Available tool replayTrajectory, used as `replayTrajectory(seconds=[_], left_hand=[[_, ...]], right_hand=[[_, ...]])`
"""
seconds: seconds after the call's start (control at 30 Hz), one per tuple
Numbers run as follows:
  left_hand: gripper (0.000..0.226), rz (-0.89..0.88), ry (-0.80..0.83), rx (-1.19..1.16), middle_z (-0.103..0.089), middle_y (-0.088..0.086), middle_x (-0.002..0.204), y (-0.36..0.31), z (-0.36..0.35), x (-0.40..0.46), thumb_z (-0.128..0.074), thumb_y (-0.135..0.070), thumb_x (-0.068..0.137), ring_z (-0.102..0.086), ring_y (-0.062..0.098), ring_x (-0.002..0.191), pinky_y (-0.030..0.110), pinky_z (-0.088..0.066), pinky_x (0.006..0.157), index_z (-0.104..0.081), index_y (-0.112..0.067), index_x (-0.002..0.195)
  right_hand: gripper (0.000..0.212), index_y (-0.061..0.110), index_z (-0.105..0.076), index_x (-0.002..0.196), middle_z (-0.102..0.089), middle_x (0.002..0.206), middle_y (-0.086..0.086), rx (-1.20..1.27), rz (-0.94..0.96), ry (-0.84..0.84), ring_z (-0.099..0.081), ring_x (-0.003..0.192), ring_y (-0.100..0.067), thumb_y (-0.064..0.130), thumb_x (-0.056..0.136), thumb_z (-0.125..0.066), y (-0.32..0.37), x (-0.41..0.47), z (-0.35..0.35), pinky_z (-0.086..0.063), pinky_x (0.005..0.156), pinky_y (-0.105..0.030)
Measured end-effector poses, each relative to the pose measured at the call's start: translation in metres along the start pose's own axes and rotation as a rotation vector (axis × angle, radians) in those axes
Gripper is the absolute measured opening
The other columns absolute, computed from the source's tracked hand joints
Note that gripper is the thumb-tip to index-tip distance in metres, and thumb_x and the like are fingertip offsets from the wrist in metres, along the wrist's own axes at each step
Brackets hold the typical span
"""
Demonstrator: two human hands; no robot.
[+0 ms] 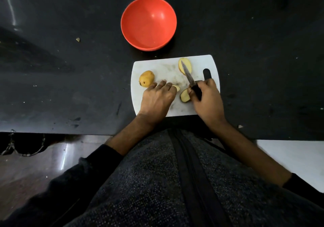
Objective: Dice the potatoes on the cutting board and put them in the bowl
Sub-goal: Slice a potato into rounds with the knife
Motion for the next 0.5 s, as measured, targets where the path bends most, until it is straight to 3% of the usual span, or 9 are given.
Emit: replayTrajectory(seconds=[0.1, 0.2, 0.37, 0.43, 0.5], left_hand=[[0.025, 0.019, 0.005, 0.017, -0.07, 0.0, 0.07, -0.003, 0.008, 0.008, -0.09, -0.015, 0.065, -0.068, 0.022, 0.064, 0.028, -0.045, 0.053, -0.066, -0.018, 0.07], [0.027, 0.043, -0.025, 0.026, -0.068, -0.001, 0.066, -0.003, 0.008, 0.008, -0.091, -0.029, 0.067, -0.065, 0.023, 0.058, 0.027, -0.04, 0.048, -0.066, -0.019, 0.066], [0.033, 0.112, -0.108, -0.09, -0.078, 0.003, 0.096, -0.001, 0.01, 0.013, -0.084, -0.044, 0.075, -0.072, 0.02, 0.07, 0.022, -0.033, 0.045, -0.07, -0.016, 0.066], [0.029, 0.166, -0.142, -0.165, -0.076, 0.004, 0.107, 0.002, 0.013, 0.022, -0.08, -0.042, 0.08, -0.073, 0.022, 0.071, 0.022, -0.034, 0.046, -0.074, -0.014, 0.078], [0.031, 0.25, -0.134, -0.293, -0.072, 0.006, 0.12, 0.006, 0.017, 0.035, -0.076, -0.038, 0.086, -0.073, 0.026, 0.084, 0.03, -0.049, 0.055, -0.074, -0.012, 0.104]], right_hand=[[0.022, 0.022, -0.056, 0.109, -0.045, 0.114, 0.001, -0.028, -0.012, 0.005, -0.06, 0.085, -0.023, 0.039, 0.095, -0.057, 0.002, -0.001, -0.002, -0.054, 0.07, -0.043], [0.025, 0.022, -0.055, 0.114, -0.047, 0.114, 0.002, 0.05, -0.007, -0.027, -0.06, 0.088, -0.02, 0.039, 0.096, -0.056, 0.003, -0.004, 0.001, -0.054, 0.073, -0.042], [0.024, 0.015, -0.056, 0.106, -0.053, 0.103, -0.002, 0.075, 0.006, -0.102, -0.055, 0.085, -0.016, 0.038, 0.1, -0.05, 0.009, 0.003, 0.012, -0.044, 0.067, -0.031], [0.017, 0.015, -0.054, 0.1, -0.056, 0.097, 0.0, 0.089, -0.002, -0.08, -0.055, 0.084, -0.014, 0.031, 0.102, -0.048, 0.011, 0.013, 0.014, -0.037, 0.065, -0.023], [0.012, 0.014, -0.055, 0.1, -0.059, 0.094, 0.001, 0.11, -0.029, -0.052, -0.056, 0.081, -0.012, 0.023, 0.102, -0.047, 0.013, 0.022, 0.014, -0.034, 0.06, -0.014]])
Point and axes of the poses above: each hand's wrist, its own x-axis towards the middle knuckle, its own z-axis out of the back of the hand, y = z × x, the point moved 1 cm from there along x, towards the middle knuckle
